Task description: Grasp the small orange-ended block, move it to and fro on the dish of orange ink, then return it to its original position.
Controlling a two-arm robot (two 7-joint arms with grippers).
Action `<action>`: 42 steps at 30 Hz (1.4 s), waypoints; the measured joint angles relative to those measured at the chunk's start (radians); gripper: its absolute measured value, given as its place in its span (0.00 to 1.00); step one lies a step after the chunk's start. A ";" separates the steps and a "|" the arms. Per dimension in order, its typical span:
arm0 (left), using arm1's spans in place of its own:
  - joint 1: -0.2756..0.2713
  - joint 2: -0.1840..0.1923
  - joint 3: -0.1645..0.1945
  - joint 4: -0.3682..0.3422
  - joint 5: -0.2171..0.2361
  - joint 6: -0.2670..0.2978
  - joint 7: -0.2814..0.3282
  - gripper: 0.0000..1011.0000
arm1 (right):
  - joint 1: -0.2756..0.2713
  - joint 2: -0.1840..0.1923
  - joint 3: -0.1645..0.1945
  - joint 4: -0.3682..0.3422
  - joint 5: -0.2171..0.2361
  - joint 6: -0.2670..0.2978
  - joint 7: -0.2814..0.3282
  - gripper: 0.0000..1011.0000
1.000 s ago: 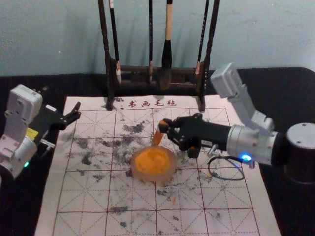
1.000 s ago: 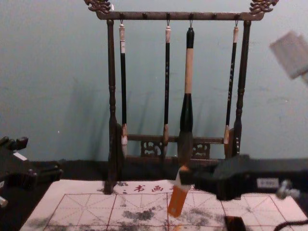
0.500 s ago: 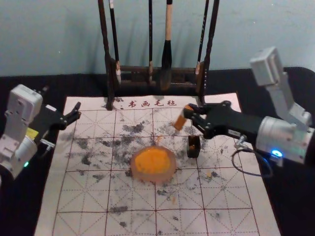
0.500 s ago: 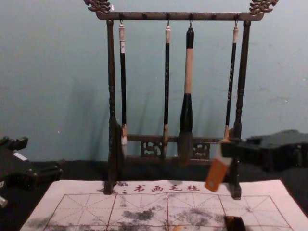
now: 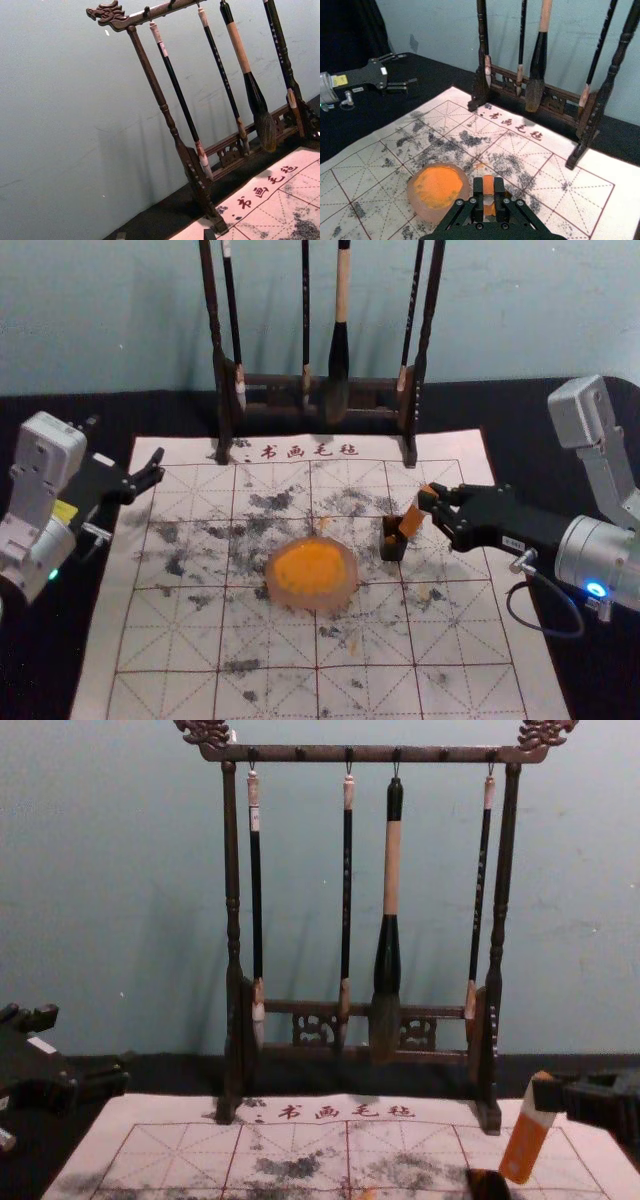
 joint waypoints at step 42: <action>0.000 0.000 0.000 0.000 0.000 0.000 0.000 0.99 | 0.040 -0.089 -0.020 0.076 -0.038 0.043 -0.028 0.11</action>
